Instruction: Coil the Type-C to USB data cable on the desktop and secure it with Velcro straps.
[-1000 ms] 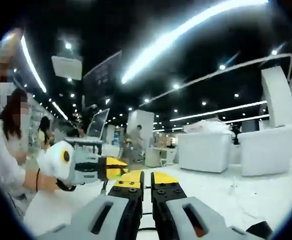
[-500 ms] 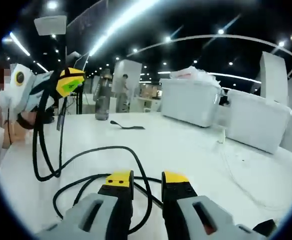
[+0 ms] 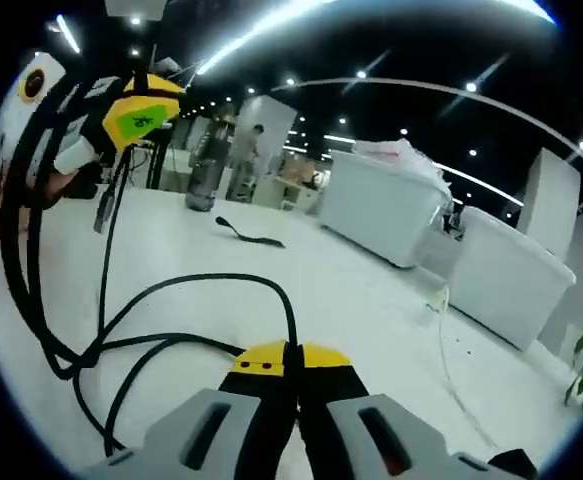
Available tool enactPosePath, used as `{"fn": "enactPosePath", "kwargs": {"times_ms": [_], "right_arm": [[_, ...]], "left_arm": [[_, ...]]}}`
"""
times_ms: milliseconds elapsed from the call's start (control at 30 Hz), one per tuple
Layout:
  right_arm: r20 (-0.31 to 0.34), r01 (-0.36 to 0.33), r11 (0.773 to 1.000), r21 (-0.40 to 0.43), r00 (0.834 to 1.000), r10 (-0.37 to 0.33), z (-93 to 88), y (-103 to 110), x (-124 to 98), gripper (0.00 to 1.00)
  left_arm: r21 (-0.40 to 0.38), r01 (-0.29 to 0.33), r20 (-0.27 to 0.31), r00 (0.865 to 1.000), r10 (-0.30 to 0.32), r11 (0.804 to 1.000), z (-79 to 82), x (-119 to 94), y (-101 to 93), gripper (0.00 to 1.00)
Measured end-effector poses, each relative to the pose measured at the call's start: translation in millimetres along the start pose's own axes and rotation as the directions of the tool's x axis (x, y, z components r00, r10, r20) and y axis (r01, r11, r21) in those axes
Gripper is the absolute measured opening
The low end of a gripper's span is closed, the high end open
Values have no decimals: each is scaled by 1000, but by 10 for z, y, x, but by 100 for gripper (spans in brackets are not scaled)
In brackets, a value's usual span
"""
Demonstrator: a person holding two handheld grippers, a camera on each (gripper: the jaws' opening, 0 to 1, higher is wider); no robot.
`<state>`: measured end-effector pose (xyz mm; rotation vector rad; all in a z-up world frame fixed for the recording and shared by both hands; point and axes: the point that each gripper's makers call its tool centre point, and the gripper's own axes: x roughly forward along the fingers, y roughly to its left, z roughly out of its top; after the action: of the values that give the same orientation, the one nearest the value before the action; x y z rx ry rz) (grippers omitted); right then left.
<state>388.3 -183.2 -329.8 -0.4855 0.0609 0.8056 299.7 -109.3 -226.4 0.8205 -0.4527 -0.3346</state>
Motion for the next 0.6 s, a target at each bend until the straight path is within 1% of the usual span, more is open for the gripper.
{"fn": "enactPosePath", "kwargs": {"times_ms": [67,167,233,267,333,433,533,600], "right_arm": [[50,48,998,-26,998,-47,160,-58,-80,2],[105,96,995,-30,990,-92,308,-90,-205,2],[138,107,994,-17,985,-104,390,-92,-276,2],[143,108,994,-15,984,-105,402,-91,-287,1],[191,114,993,14,975,-115,508,-90,-358,1],[240,115,993,33,963,-119,643,-71,-454,1],[270,123,992,24,955,-125,721,-43,-512,1],[292,112,993,26,949,-114,767,-7,-538,1]], "left_arm": [[-70,15,-13,1000,-16,997,-57,11,-9,4],[-147,33,-27,999,-37,989,-131,27,-12,4],[-203,44,-31,998,-51,978,-171,34,-19,4],[-221,51,-27,998,-58,974,-178,38,-23,4],[-238,59,-23,998,-67,969,-188,46,-40,4],[-243,72,-26,996,-81,967,-205,65,-96,4],[-243,77,-37,995,-89,967,-235,74,-134,4],[-246,74,-38,996,-86,967,-245,75,-129,4]]}}
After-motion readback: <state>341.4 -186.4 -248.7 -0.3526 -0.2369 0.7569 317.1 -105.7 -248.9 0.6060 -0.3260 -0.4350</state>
